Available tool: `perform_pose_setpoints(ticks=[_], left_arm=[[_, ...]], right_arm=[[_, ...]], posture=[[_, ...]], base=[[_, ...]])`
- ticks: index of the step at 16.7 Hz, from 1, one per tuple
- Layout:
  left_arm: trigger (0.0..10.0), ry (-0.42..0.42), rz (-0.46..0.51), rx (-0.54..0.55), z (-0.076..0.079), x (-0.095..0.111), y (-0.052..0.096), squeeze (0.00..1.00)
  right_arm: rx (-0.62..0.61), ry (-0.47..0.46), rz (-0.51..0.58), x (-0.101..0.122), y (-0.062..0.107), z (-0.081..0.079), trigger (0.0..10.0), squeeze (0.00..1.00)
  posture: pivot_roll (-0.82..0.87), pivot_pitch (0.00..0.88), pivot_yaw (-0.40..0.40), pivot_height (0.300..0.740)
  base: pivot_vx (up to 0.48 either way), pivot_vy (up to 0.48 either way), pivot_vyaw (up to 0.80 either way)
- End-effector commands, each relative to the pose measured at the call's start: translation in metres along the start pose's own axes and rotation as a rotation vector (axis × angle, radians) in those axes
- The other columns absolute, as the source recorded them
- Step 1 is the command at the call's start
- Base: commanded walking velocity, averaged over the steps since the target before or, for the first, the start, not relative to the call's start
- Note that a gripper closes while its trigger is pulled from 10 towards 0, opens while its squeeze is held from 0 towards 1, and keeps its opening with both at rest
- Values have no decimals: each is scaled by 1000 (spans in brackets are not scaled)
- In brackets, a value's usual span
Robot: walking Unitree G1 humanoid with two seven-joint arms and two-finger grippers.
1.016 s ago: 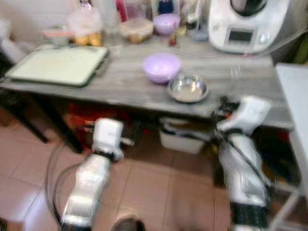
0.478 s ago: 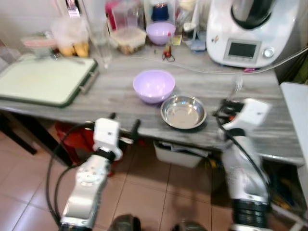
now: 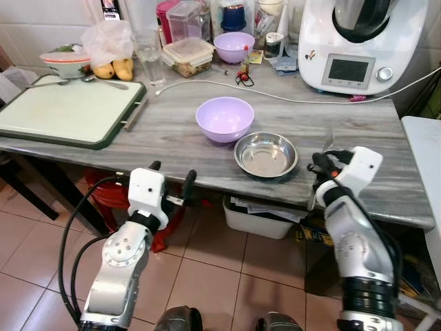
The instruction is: Setting the table
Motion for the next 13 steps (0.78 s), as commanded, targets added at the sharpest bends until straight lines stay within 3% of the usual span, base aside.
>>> perform_pose_setpoints(ticks=[1,8,12,13], left_arm=[[10000,-8,-1,-11,-1,2,0,0],[10000,-17,-35,-52,-1,2,6,0],[10000,-30,-54,-65,-4,0,11,0],[10000,-34,-57,-70,-4,1,11,0]], right_arm=[[15,-35,-31,-1,-3,0,10000,0],[96,-169,-120,0,-16,3,10000,0],[120,-175,-218,-13,-13,3,10000,0],[118,-197,-253,-19,-11,4,10000,94]], posture=[[-7,80,82,740],[20,117,118,740],[33,131,135,740],[34,133,138,740]], base=[[0,0,0],[0,0,0],[0,0,0],[0,0,0]])
Point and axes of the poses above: a point about 5 cm out from each wrist's last joint towards the gripper, its own y axis pointing back from the gripper into the wrist, its own x axis along the axis of the wrist's last joint, z = x × y, the point moved 6 cm from there along -y, pointing out of the wrist towards the gripper, and after that the axes turned 6 degrees about -y, right-handed, at the moved point
